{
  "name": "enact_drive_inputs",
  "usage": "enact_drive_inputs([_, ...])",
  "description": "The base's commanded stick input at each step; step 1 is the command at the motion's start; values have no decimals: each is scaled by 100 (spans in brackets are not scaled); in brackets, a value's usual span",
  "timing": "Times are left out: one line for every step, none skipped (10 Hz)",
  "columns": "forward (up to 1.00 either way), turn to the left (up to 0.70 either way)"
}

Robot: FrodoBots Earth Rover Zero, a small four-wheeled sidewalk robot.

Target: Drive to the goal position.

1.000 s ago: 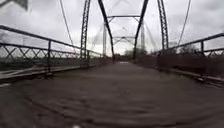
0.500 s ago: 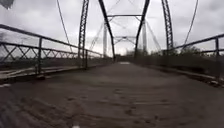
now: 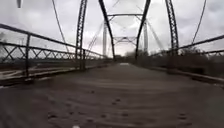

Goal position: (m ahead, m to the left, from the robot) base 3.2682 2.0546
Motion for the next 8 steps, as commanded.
enact_drive_inputs([100, 0])
enact_drive_inputs([100, 0])
enact_drive_inputs([100, 0])
enact_drive_inputs([100, 0])
enact_drive_inputs([100, 0])
enact_drive_inputs([100, 0])
enact_drive_inputs([100, 0])
enact_drive_inputs([100, 0])
